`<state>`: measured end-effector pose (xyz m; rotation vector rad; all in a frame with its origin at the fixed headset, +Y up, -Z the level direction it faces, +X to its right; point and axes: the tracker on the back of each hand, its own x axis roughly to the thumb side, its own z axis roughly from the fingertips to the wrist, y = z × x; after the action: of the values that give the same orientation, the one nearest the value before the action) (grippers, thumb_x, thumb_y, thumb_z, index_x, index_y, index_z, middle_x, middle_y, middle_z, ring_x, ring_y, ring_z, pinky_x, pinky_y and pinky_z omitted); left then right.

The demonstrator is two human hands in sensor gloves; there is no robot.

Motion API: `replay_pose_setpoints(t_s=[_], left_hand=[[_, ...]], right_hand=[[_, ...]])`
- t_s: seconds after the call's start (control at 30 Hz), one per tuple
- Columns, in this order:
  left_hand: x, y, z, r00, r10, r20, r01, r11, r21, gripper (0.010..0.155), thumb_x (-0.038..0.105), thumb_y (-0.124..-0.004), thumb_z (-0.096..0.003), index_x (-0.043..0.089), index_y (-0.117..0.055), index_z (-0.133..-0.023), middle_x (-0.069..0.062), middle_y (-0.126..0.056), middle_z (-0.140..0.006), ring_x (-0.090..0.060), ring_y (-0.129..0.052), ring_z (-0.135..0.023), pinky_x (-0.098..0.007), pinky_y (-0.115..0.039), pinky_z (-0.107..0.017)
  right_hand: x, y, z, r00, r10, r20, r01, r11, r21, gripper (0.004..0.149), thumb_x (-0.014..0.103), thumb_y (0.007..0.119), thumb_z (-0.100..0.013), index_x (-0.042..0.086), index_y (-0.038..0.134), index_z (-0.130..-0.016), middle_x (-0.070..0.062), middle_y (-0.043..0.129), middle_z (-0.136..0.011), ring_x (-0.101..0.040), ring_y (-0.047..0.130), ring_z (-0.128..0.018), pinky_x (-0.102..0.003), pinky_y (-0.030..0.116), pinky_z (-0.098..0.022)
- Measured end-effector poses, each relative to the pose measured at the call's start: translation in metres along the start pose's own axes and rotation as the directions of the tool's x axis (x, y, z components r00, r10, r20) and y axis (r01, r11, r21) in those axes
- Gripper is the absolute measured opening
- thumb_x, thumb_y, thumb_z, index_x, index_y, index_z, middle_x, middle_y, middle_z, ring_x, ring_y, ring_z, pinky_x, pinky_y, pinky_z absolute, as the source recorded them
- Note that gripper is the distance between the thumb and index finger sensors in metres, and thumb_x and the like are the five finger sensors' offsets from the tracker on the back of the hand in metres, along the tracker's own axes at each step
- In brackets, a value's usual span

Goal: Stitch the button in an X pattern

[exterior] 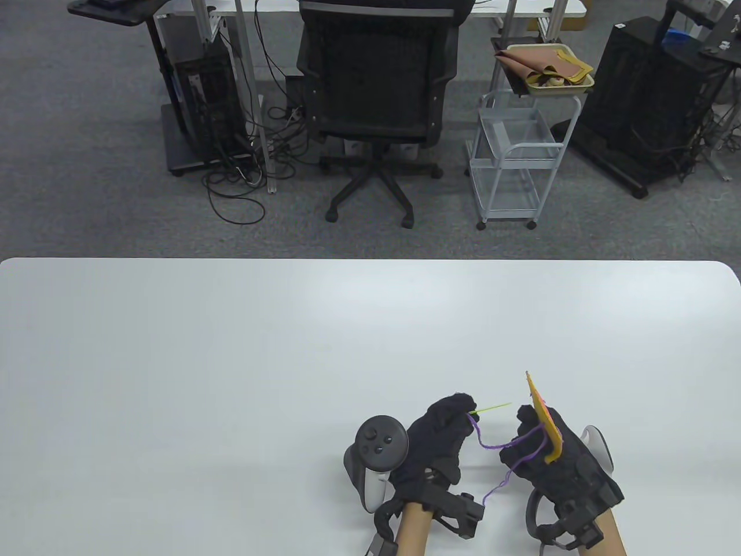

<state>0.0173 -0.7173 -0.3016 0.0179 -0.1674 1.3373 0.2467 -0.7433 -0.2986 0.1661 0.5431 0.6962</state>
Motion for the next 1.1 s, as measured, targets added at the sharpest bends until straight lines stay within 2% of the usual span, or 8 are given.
replay_pose_setpoints(t_s=[0.13,0.4,0.8,1.1], left_hand=[[0.004,-0.003,0.001,0.999,0.050,0.009,-0.050,0.999,-0.022,0.036,0.042,-0.079,-0.0520,0.036,-0.081,-0.088,0.016,-0.097,-0.081,-0.005,-0.102,-0.065,-0.033,-0.089,-0.052],[0.010,-0.007,0.003,1.000,-0.003,0.025,0.004,1.000,-0.029,0.036,0.042,-0.079,-0.0518,0.036,-0.082,-0.087,0.016,-0.097,-0.080,-0.005,-0.102,-0.065,-0.034,-0.089,-0.052],[0.010,-0.009,0.004,1.000,0.018,0.026,-0.017,0.999,-0.038,0.036,0.042,-0.079,-0.0521,0.035,-0.082,-0.088,0.016,-0.098,-0.080,-0.005,-0.102,-0.065,-0.034,-0.089,-0.052],[0.015,-0.010,0.005,0.992,-0.107,0.072,0.109,0.994,-0.015,0.036,0.043,-0.080,-0.0516,0.032,-0.085,-0.086,0.013,-0.100,-0.076,-0.008,-0.102,-0.062,-0.036,-0.087,-0.051]], right_hand=[[-0.002,0.002,-0.001,1.000,0.003,-0.011,-0.003,1.000,0.006,0.045,0.044,0.047,-0.060,0.015,0.060,-0.092,0.003,0.082,-0.055,-0.010,0.082,-0.043,-0.043,0.071,-0.064],[-0.003,0.000,-0.001,1.000,0.010,-0.018,-0.010,1.000,0.002,0.045,0.044,0.047,-0.060,0.014,0.060,-0.092,0.003,0.082,-0.055,-0.010,0.082,-0.044,-0.043,0.071,-0.064],[-0.005,-0.003,-0.002,0.999,0.022,-0.032,-0.022,1.000,0.007,0.045,0.044,0.047,-0.060,0.014,0.060,-0.092,0.003,0.082,-0.055,-0.010,0.082,-0.044,-0.043,0.071,-0.064],[-0.008,-0.004,-0.003,0.998,0.035,-0.047,-0.035,0.999,0.010,0.045,0.044,0.047,-0.060,0.014,0.060,-0.092,0.003,0.082,-0.055,-0.011,0.083,-0.044,-0.044,0.071,-0.064]])
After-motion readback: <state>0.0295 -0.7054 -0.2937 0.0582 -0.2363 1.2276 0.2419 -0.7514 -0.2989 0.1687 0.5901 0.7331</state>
